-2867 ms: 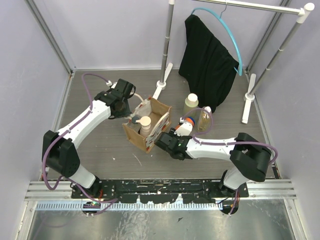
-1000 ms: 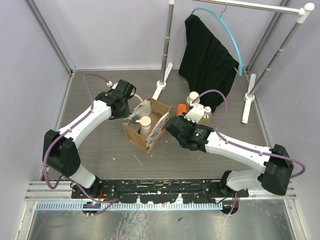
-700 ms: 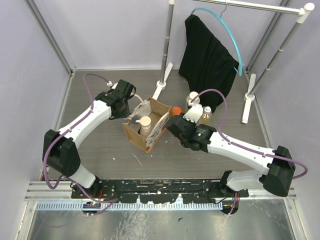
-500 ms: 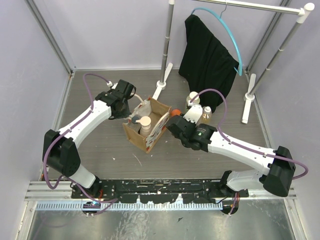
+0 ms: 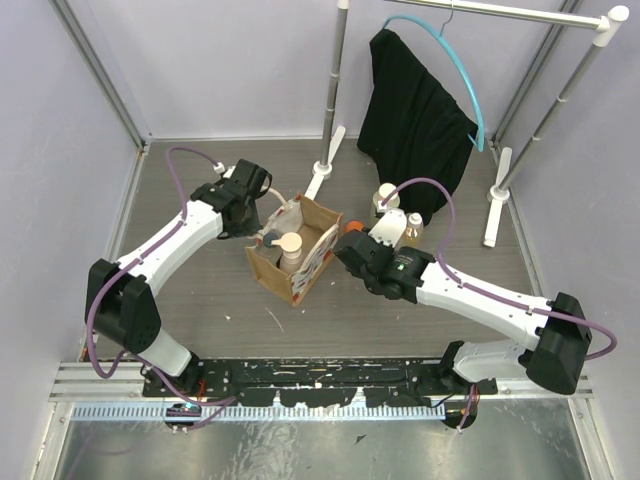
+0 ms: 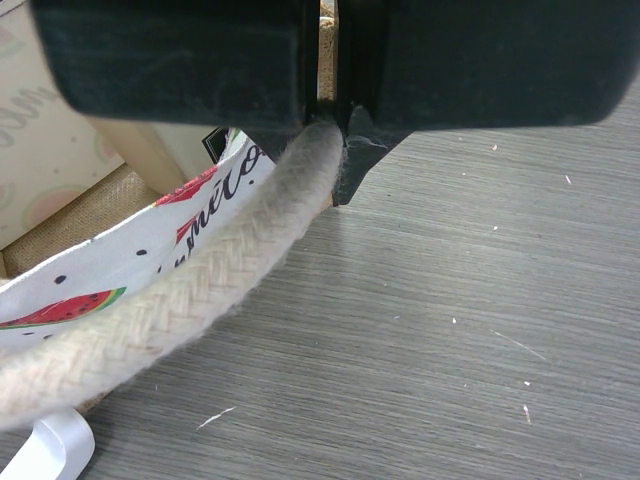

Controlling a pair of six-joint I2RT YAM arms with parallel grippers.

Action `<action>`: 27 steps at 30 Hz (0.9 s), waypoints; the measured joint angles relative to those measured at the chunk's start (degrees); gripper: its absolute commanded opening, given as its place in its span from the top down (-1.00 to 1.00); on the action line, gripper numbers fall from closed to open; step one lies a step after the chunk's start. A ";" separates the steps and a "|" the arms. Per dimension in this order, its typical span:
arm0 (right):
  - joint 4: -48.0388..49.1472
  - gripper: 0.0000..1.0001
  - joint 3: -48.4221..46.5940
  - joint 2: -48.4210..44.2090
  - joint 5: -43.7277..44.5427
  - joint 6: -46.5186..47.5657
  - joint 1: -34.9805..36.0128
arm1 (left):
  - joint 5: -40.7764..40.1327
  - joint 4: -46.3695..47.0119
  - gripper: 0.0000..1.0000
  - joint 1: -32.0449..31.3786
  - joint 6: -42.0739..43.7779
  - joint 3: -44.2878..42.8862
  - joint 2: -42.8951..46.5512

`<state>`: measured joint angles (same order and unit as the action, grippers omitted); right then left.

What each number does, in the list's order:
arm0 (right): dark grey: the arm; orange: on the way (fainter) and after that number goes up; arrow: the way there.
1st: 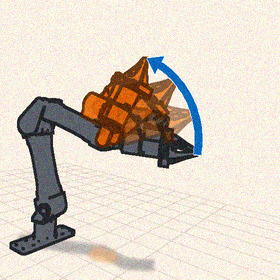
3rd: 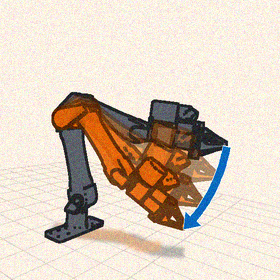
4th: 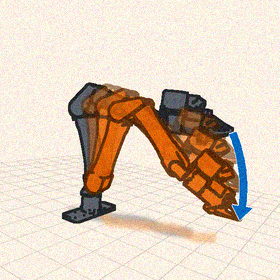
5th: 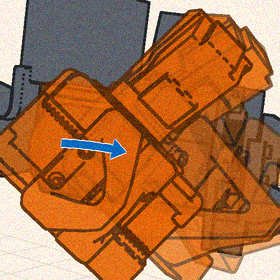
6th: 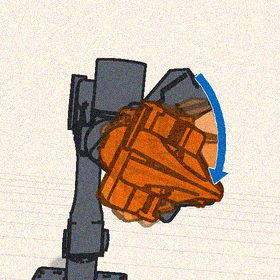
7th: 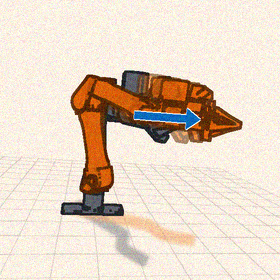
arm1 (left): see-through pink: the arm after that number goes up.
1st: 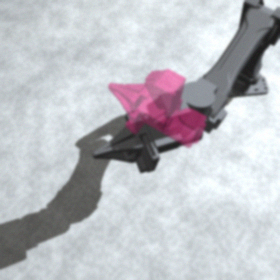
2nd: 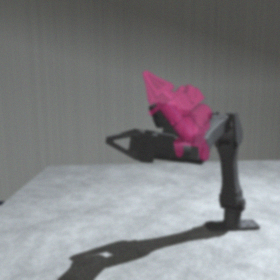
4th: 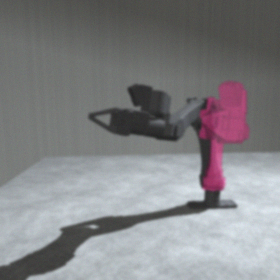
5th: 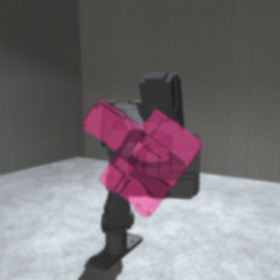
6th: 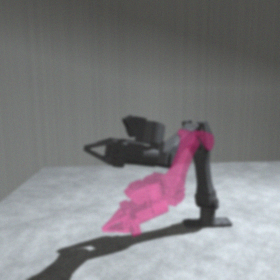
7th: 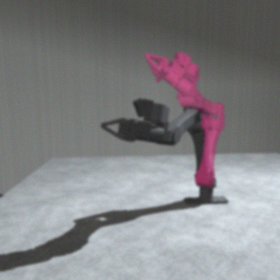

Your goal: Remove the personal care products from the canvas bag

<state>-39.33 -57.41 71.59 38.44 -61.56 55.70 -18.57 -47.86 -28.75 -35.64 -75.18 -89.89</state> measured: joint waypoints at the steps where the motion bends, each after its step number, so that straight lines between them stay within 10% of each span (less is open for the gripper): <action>1: 0.00 0.43 0.13 -0.09 0.00 0.04 -0.13 | 0.00 0.00 1.00 0.00 0.00 0.00 0.00; 11: -0.26 0.39 1.05 -2.10 0.50 1.29 -1.55 | 0.02 0.00 1.00 0.00 -0.02 0.00 0.00; 14: -0.17 0.97 1.14 -2.25 0.04 1.66 -1.51 | 0.04 0.00 1.00 0.00 -0.02 0.00 0.00; 27: -0.20 0.99 0.94 -2.25 0.04 3.39 -2.82 | 0.04 0.00 1.00 0.00 -0.02 0.00 0.00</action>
<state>-39.53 -56.47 69.34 38.48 -58.17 52.88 -18.52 -47.86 -28.75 -35.66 -75.18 -89.89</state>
